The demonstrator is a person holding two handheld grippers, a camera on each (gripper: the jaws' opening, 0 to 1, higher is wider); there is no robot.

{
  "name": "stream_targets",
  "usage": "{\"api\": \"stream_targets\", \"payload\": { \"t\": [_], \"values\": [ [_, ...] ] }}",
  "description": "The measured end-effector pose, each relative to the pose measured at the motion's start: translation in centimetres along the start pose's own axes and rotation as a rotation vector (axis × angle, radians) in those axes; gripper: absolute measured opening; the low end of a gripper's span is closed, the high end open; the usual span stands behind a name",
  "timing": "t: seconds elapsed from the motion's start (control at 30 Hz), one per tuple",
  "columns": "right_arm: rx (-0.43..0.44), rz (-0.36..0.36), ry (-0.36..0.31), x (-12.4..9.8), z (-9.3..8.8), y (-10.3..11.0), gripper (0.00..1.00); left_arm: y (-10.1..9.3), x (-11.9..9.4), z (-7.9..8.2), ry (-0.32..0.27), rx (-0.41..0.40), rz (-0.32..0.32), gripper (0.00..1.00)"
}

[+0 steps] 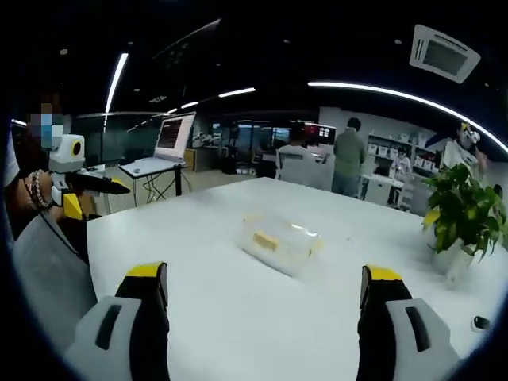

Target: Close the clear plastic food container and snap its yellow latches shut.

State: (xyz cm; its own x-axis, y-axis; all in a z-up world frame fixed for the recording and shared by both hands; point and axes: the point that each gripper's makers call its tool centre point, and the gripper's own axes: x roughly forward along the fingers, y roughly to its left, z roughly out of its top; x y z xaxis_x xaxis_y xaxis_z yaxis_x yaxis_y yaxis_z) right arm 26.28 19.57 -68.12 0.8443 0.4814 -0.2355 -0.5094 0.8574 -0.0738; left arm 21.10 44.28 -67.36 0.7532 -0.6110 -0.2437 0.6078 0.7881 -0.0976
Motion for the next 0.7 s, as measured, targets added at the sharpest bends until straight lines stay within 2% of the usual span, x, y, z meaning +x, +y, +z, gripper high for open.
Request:
{"api": "stream_targets", "payload": {
  "t": [0.1, 0.2, 0.27, 0.3, 0.37, 0.53, 0.6, 0.7],
  "values": [
    [0.015, -0.016, 0.028, -1.4, -1.0, 0.8, 1.00, 0.4, -1.2, -0.5, -0.007, -0.005, 0.029, 0.99],
    [0.028, -0.027, 0.004, -2.8, -1.4, 1.7, 1.00, 1.1, -2.5, -1.4, -0.001, 0.031, 0.069, 0.99],
    [0.076, 0.039, -0.037, -3.6, -1.3, 3.4, 1.00, 1.1, -3.3, -1.4, -0.006, 0.022, 0.075, 0.99],
    [0.129, 0.052, -0.033, -4.1, -1.6, 3.9, 1.00, 1.0, -3.9, -1.4, -0.015, 0.003, 0.073, 0.99],
    [0.155, 0.023, -0.053, -4.8, -1.6, 3.6, 1.00, 0.9, -4.6, -1.5, -0.023, -0.014, 0.060, 0.99],
    [0.107, -0.026, -0.078, -5.9, -1.0, 3.5, 1.00, 2.0, -6.0, -3.4, -0.049, 0.007, 0.100, 0.99],
    [0.099, -0.042, -0.078, -6.3, -1.0, 3.4, 1.00, 2.3, -6.4, -4.0, -0.052, -0.052, 0.118, 0.99],
    [0.137, -0.063, -0.065, -6.9, -1.3, 3.2, 1.00, 2.6, -6.5, -3.5, -0.120, -0.109, 0.141, 0.98]
  ]
}}
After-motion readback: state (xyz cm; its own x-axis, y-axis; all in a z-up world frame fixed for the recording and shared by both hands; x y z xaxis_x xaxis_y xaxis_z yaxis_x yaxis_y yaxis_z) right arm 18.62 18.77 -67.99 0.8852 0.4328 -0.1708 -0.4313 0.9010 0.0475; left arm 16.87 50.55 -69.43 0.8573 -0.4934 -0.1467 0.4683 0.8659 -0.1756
